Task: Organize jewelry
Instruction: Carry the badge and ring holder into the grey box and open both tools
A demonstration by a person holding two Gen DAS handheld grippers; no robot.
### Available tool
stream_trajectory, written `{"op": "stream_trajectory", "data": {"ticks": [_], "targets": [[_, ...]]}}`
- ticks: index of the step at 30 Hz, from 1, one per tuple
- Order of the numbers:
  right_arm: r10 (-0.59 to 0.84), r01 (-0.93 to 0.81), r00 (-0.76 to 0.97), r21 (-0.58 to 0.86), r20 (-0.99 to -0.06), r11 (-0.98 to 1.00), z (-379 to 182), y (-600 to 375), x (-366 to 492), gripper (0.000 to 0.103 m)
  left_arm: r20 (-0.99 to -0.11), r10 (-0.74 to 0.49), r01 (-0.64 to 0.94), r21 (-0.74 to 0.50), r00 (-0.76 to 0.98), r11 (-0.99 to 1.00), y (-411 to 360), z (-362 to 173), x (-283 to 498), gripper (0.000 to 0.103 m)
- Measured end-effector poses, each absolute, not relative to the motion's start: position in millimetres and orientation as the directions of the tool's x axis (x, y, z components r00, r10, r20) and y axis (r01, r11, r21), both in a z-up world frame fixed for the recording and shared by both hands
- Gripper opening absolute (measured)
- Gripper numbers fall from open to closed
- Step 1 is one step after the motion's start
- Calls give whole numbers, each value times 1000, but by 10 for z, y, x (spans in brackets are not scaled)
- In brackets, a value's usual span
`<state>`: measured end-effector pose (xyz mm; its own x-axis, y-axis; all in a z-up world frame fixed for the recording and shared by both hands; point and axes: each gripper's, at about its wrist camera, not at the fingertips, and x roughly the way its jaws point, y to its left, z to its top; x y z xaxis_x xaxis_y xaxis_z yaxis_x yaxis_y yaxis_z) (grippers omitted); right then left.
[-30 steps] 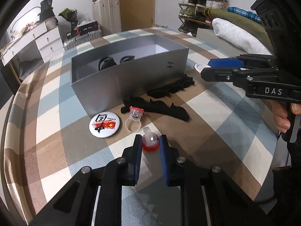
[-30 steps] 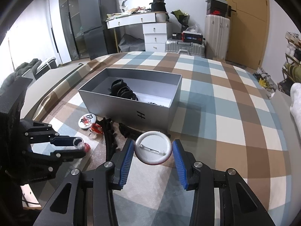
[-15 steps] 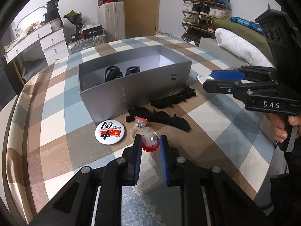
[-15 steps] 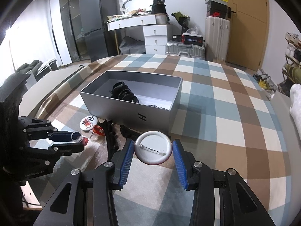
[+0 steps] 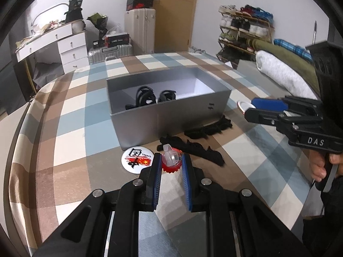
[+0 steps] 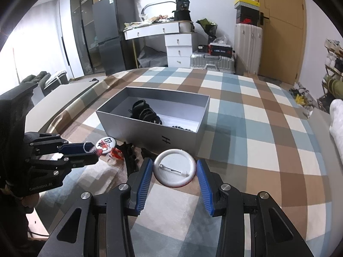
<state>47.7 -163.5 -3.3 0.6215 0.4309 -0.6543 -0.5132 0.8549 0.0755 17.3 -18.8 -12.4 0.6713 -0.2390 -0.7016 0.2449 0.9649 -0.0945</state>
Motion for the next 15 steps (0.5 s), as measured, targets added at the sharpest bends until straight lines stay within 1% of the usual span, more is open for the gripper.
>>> {"op": "stream_trajectory", "data": {"ticks": [9,15], "targets": [[456,-517,627,100,-632,850,0,-1658,474,41,-633,-230,181,-142,739,973,-29,-7,153,13],[475,-519,638,118,-606,847,52,-1689,455,41,-605,-219,147,-167,765,975,52,25,164,13]]}}
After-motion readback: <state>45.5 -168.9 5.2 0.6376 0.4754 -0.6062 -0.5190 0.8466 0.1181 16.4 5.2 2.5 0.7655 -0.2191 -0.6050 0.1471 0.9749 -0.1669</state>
